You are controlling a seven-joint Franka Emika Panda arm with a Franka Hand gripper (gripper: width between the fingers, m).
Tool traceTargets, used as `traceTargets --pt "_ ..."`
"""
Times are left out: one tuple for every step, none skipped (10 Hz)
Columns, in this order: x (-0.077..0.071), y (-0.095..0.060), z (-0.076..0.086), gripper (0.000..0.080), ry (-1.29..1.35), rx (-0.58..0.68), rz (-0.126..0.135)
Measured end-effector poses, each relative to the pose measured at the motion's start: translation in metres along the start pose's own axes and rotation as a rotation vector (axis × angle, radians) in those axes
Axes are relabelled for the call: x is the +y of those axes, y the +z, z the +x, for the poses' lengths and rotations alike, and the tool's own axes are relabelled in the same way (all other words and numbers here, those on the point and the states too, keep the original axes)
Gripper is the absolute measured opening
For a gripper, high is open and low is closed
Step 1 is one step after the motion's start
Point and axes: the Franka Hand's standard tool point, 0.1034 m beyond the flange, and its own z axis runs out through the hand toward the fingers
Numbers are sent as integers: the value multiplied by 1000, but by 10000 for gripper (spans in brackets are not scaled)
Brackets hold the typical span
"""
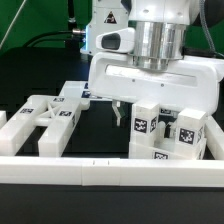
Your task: Assemble chair
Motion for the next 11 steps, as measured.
traceTargets --pt "1 2 -1 649 -6 -3 -3" --pt "3 5 -3 649 -7 -6 -7" --pt "4 7 -4 649 -7 -10 -11" --pt "4 8 -6 649 -6 -15 -14" --pt "4 11 -8 541 -10 -19 -17" --pt "3 12 -10 541 -14 -21 -18" --pt "2 11 -8 359 -14 -16 -16" --pt "2 11 -7 327 -14 -14 -15" --pt "2 11 -7 327 -15 -14 -15" --pt "3 10 -9 327 -19 -17 -15" --pt "6 8 -13 326 -22 -22 -16"
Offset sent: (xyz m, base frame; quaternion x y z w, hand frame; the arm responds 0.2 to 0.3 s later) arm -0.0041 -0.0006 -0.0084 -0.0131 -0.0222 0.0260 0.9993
